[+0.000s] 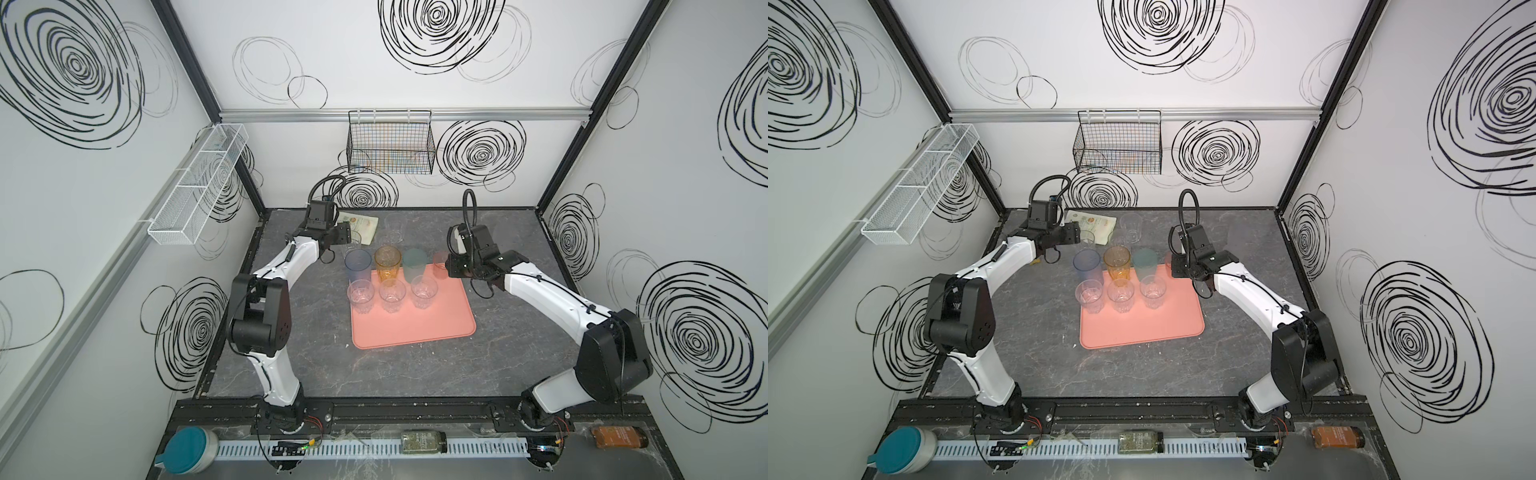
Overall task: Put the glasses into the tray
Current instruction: 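Reach the left gripper to a clear glass beyond the tray while the right gripper hovers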
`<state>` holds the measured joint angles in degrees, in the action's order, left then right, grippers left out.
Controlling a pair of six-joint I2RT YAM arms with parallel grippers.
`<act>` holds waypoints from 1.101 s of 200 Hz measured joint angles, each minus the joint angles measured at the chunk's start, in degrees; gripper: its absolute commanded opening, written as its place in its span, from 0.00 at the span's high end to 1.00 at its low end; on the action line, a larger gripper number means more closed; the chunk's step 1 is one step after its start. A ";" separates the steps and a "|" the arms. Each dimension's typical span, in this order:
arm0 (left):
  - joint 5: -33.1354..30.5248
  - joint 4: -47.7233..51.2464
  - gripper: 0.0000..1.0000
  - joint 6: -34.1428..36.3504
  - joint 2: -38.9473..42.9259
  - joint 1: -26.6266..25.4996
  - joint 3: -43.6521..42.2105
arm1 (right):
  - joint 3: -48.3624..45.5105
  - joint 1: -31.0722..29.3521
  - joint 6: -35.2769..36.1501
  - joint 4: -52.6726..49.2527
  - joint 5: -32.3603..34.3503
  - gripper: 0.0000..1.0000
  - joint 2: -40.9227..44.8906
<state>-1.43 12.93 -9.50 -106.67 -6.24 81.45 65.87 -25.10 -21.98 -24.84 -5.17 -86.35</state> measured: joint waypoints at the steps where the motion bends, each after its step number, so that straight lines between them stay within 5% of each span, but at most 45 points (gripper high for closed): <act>1: 0.04 0.00 0.29 0.00 -0.11 0.02 0.07 | 0.00 0.00 0.00 -0.04 -0.04 0.62 -0.02; 74: 3.85 2.49 0.47 1.31 -8.87 1.81 4.15 | 0.85 0.02 0.07 -0.46 -1.55 0.62 -1.29; 147: 4.72 4.11 0.83 0.98 -12.79 1.73 9.42 | 0.85 0.00 -0.09 -0.57 -2.25 0.62 -1.84; 220: 3.87 6.56 0.95 1.22 -11.21 1.42 9.42 | 0.85 0.00 -1.14 -0.59 -3.91 0.61 -1.79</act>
<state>2.44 19.49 -8.27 -117.89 -4.82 90.87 66.72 -25.10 -23.11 -25.43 -9.08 -88.14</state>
